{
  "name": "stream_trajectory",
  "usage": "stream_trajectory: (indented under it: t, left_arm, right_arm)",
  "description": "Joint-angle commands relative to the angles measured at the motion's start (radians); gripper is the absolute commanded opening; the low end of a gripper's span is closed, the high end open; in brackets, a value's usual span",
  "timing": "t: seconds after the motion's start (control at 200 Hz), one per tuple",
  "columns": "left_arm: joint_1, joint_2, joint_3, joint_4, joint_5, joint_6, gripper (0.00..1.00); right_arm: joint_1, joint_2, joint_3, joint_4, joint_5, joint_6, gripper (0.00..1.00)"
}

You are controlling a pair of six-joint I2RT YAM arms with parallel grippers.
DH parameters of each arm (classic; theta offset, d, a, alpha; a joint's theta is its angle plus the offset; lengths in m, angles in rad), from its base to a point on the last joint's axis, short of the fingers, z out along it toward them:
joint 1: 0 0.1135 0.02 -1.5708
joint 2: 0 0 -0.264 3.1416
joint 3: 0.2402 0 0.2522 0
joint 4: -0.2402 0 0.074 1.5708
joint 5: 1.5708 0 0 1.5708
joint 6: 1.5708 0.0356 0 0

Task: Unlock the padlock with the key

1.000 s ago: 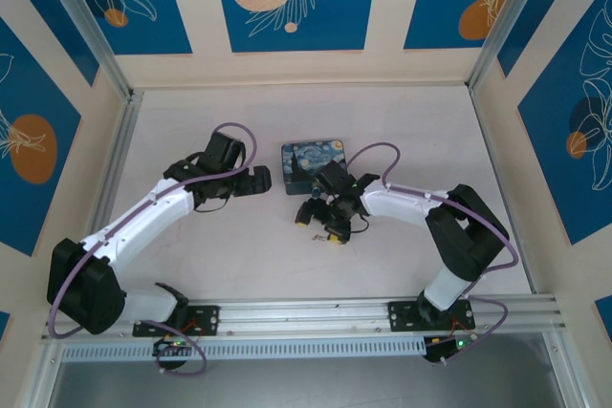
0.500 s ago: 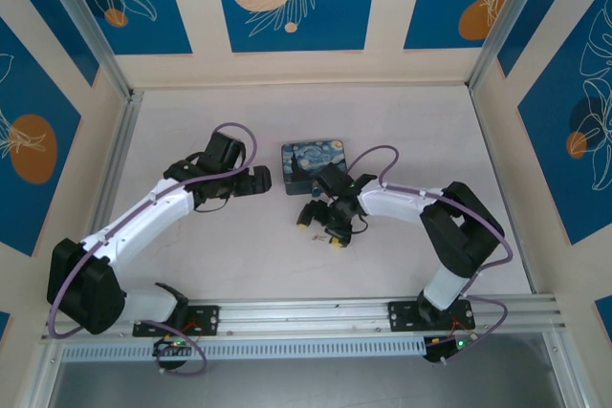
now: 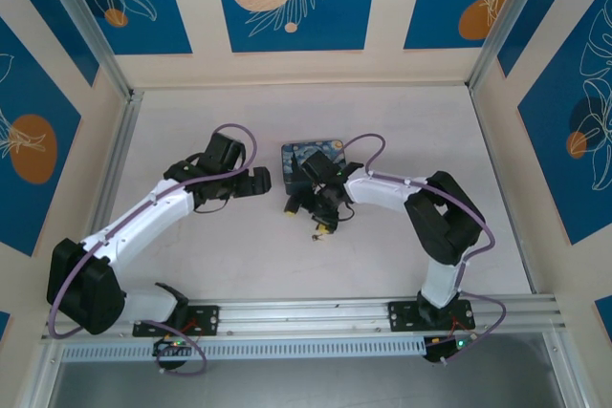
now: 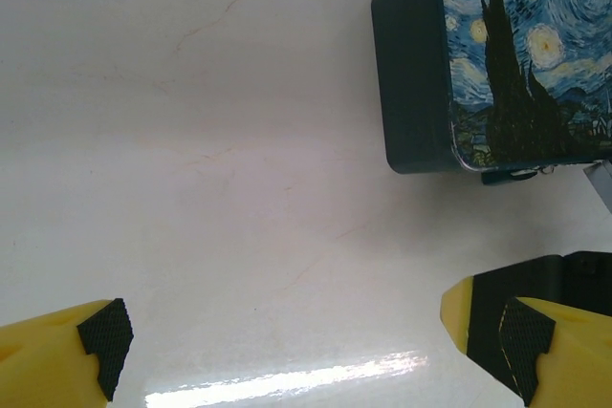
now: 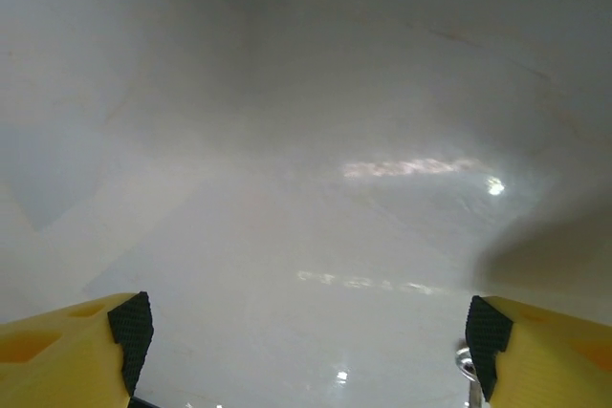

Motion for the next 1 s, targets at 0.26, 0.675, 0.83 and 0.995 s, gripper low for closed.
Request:
stream_trajectory:
  t: [0.26,0.675,0.83,0.995]
  left_arm:
    - [0.011,-0.047,-0.015,-0.028,-0.006,0.005,1.0]
    - [0.011,-0.052,-0.022,-0.021,-0.008,-0.007,1.0]
    - [0.012,-0.052,-0.023,-0.019,-0.007,-0.007,1.0]
    - [0.011,-0.05,-0.023,-0.02,-0.007,-0.006,1.0]
  right_arm:
    - [0.033,-0.106,0.002,-0.128,0.095,0.01,0.84]
    - [0.095,-0.088,-0.045,-0.234,0.25,0.217,0.73]
    - [0.109,-0.037,-0.007,-0.249,0.266,0.209,0.7]
    - [0.12,-0.001,0.031,-0.255,0.281,0.174,0.62]
